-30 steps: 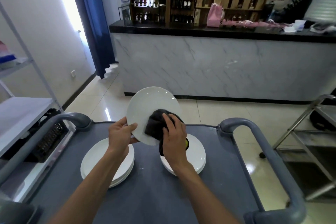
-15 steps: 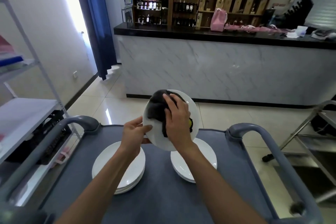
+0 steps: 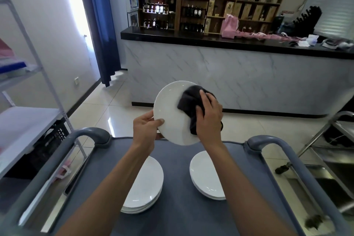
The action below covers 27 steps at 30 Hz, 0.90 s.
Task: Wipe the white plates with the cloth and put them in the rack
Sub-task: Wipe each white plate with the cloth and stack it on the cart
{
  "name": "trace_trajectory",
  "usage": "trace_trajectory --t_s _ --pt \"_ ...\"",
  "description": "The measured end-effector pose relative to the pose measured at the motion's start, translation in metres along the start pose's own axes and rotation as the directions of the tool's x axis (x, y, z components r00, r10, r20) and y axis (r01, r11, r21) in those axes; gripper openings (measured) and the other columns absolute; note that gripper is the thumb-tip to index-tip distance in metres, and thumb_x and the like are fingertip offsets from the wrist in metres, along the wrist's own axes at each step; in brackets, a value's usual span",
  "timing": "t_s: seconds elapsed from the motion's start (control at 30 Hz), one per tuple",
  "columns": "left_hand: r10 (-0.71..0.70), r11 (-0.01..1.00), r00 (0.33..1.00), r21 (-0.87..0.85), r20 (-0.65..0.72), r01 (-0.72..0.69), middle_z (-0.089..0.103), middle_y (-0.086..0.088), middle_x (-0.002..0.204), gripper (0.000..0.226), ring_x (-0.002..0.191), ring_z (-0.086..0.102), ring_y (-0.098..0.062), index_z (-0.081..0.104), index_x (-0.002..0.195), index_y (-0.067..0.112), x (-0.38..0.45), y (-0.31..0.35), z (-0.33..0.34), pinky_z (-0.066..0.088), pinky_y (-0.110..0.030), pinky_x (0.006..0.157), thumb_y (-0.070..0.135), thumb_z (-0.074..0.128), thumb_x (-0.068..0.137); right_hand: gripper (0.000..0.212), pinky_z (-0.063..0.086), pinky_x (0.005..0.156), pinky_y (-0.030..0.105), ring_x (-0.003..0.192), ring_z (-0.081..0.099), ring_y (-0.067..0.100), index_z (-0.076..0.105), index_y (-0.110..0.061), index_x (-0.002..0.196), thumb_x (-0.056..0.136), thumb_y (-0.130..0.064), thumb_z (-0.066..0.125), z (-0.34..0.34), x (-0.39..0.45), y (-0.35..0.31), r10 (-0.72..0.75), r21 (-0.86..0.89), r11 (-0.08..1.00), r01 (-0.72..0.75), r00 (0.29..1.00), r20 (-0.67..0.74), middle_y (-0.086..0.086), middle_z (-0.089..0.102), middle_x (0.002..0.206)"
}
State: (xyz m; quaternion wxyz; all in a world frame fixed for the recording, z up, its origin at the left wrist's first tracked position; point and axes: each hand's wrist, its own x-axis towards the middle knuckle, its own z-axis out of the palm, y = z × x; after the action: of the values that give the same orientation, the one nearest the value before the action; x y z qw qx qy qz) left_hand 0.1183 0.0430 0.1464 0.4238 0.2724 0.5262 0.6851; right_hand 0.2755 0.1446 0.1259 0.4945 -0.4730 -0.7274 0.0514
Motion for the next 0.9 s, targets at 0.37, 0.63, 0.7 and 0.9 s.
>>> trace_trajectory --t_s 0.37,0.63,0.7,0.9 --pt "0.057 0.998 0.998 -0.036 -0.017 -0.058 0.075 -0.008 0.1 0.039 0.086 0.07 -0.027 0.071 0.118 0.009 0.019 0.014 0.001 0.061 -0.039 0.061 -0.01 0.056 0.088 0.058 0.036 0.113 0.041 0.135 0.038 0.024 0.04 -0.024 0.153 0.099 -0.025 0.062 0.004 -0.042 -0.017 -0.015 0.061 0.998 0.004 0.983 0.182 0.003 0.045 0.151" --pt "0.059 0.998 0.998 -0.032 0.005 -0.059 0.077 0.005 0.084 0.039 0.074 0.068 -0.016 0.072 0.108 0.018 0.019 0.012 -0.001 0.062 -0.04 0.062 -0.011 0.056 0.09 0.062 0.037 0.112 0.041 0.133 0.035 0.026 0.038 -0.023 0.154 0.098 -0.019 0.063 0.005 -0.056 -0.007 0.115 0.041 0.992 -0.119 0.99 0.082 0.003 0.039 0.154" --pt "0.051 0.998 0.999 -0.027 0.013 -0.051 0.077 0.004 0.087 0.039 0.076 0.068 -0.017 0.072 0.111 0.018 0.019 0.011 -0.004 0.062 -0.036 0.059 -0.011 0.056 0.09 0.06 0.038 0.111 0.041 0.132 0.036 0.027 0.039 -0.021 0.153 0.098 -0.019 0.063 0.003 -0.055 -0.001 0.134 0.034 0.99 -0.136 0.99 0.046 0.003 0.038 0.153" --pt "0.021 1.0 0.997 0.009 0.07 -0.022 0.077 0.001 0.093 0.041 0.081 0.068 -0.024 0.07 0.12 0.015 0.021 0.009 -0.012 0.06 -0.037 0.058 -0.01 0.056 0.09 0.057 0.031 0.105 0.028 0.132 0.037 0.023 0.04 -0.025 0.153 0.1 -0.021 0.061 -0.006 -0.047 0.009 0.212 0.051 0.976 -0.213 0.977 0.026 -0.002 0.04 0.15"
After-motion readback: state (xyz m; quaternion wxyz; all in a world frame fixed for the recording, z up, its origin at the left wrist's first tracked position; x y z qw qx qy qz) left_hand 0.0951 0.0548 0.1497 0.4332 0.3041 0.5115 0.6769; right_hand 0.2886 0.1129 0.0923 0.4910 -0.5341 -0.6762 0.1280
